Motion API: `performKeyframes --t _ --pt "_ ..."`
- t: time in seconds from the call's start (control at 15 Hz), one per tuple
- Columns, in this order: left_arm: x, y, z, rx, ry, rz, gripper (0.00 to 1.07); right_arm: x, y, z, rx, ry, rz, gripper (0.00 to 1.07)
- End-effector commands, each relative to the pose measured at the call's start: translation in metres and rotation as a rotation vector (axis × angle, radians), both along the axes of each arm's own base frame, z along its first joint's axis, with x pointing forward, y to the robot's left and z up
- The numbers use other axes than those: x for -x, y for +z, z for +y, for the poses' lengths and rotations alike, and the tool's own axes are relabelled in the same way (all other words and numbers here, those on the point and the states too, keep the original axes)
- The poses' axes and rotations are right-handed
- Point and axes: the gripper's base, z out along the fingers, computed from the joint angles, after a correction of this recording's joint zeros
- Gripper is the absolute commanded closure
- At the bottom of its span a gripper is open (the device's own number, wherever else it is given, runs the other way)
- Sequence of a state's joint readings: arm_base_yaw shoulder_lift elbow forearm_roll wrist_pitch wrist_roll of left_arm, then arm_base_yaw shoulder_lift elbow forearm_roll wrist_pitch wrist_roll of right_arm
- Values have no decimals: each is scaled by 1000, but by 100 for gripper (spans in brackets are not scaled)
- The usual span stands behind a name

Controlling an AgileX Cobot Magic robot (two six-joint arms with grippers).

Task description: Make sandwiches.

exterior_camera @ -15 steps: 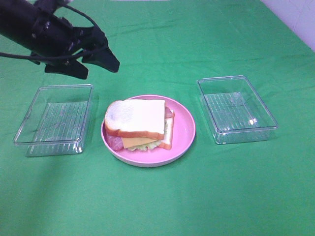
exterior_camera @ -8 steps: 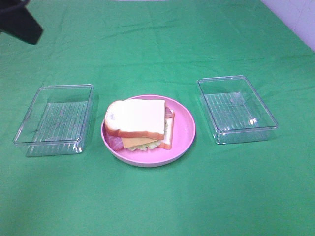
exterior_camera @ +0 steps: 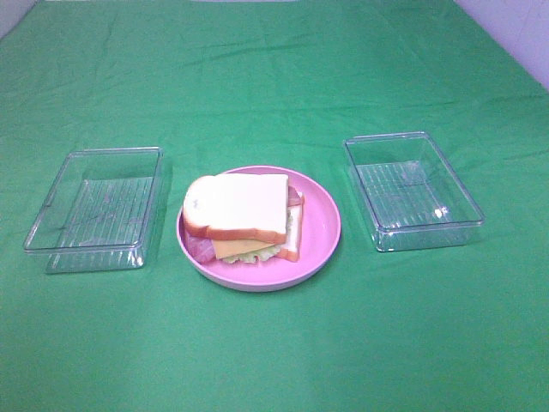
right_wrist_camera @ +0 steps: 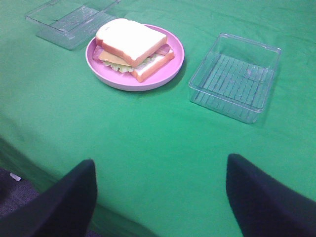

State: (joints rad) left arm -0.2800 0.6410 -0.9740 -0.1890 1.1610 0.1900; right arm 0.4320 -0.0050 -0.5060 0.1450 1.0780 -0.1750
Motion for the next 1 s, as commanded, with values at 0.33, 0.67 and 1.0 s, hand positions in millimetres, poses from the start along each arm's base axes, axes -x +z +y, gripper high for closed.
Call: performKeyframes --t 0.33,0.67,1.0 --pt "56 -71 13 45 -17 -4 28 0 0 -1 -9 -12 -14 37" --pt "57 -103 13 73 -3 -72 28 0 0 -1 -9 -11 -14 37" --pt "56 -107 13 15 -51 -76 29 0 0 -1 -8 -12 -13 37"
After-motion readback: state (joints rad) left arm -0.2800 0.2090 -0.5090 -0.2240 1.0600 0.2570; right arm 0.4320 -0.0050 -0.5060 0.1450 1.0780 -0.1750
